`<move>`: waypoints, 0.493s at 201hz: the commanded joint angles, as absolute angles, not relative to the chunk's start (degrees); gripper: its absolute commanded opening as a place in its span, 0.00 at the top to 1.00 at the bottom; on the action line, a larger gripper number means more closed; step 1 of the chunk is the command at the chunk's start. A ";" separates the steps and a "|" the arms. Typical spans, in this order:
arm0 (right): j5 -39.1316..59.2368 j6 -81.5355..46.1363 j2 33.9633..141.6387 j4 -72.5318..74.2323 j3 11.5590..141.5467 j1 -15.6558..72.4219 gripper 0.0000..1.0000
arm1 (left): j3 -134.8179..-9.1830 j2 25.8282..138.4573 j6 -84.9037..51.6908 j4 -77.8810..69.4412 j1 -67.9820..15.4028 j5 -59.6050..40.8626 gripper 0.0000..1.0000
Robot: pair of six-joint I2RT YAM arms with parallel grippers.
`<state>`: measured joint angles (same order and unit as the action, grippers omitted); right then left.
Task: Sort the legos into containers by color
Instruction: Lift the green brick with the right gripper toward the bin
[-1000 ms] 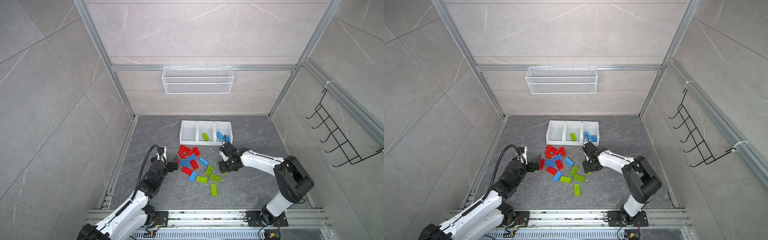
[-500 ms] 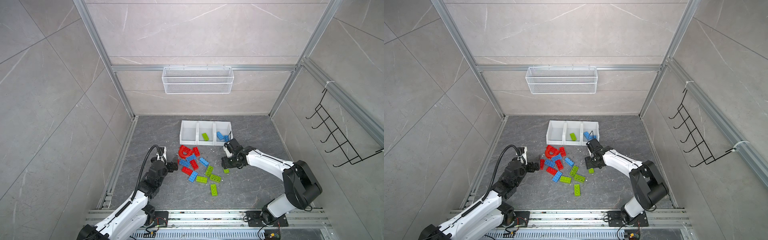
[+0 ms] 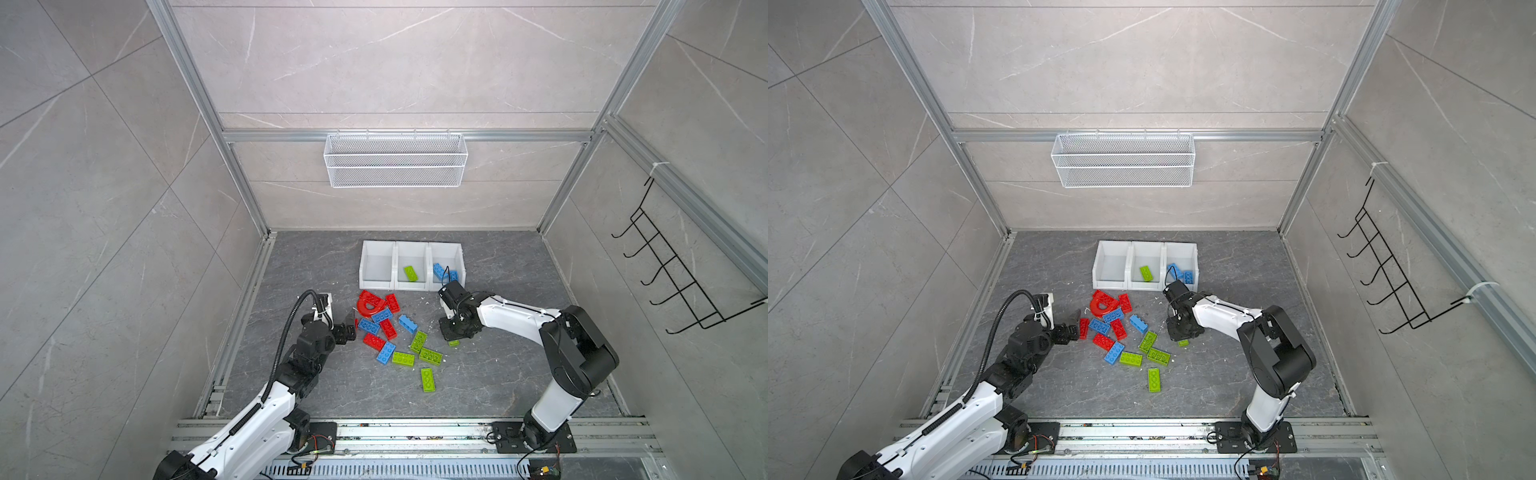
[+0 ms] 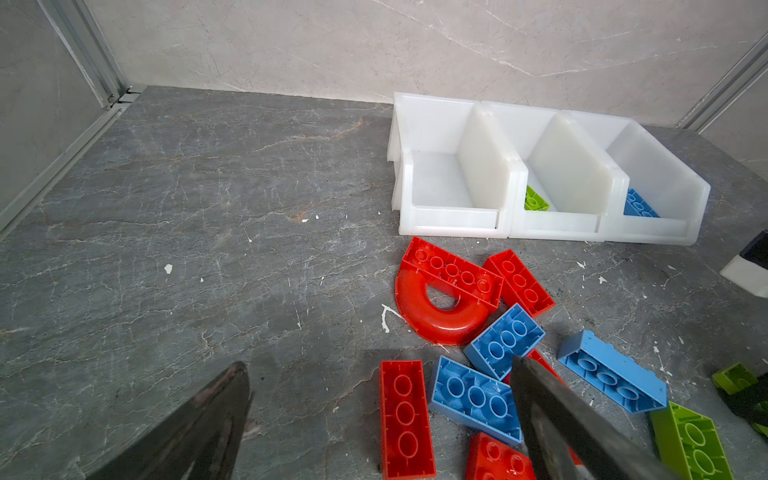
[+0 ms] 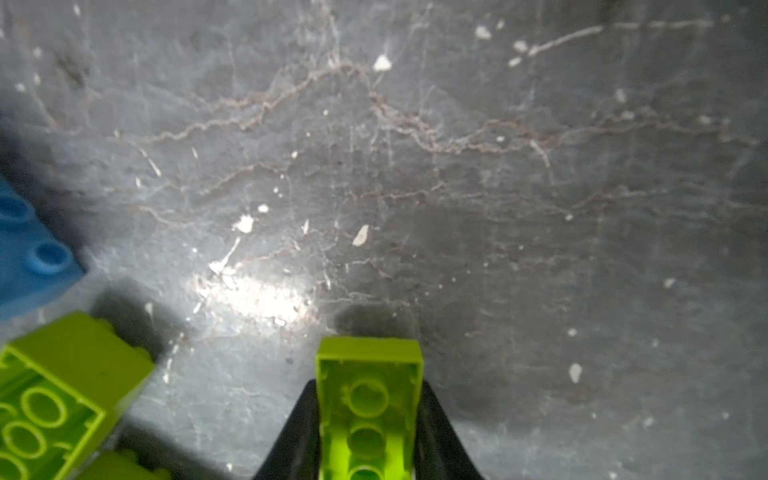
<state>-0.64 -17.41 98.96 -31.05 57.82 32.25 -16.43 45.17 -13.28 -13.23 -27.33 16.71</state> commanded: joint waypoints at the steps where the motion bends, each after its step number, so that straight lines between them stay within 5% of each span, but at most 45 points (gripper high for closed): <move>1: 0.34 -18.14 98.74 -31.55 59.74 32.82 0.81 | -17.79 43.66 -13.00 -13.95 -27.16 18.46 0.00; 47: 6.60 -18.38 94.89 -26.44 65.40 32.91 0.82 | -17.22 42.71 -13.92 -14.39 -27.15 17.88 0.00; 99: 7.93 -16.12 104.44 -23.53 80.86 32.79 0.84 | -16.79 43.62 -14.48 -15.37 -27.11 18.19 0.00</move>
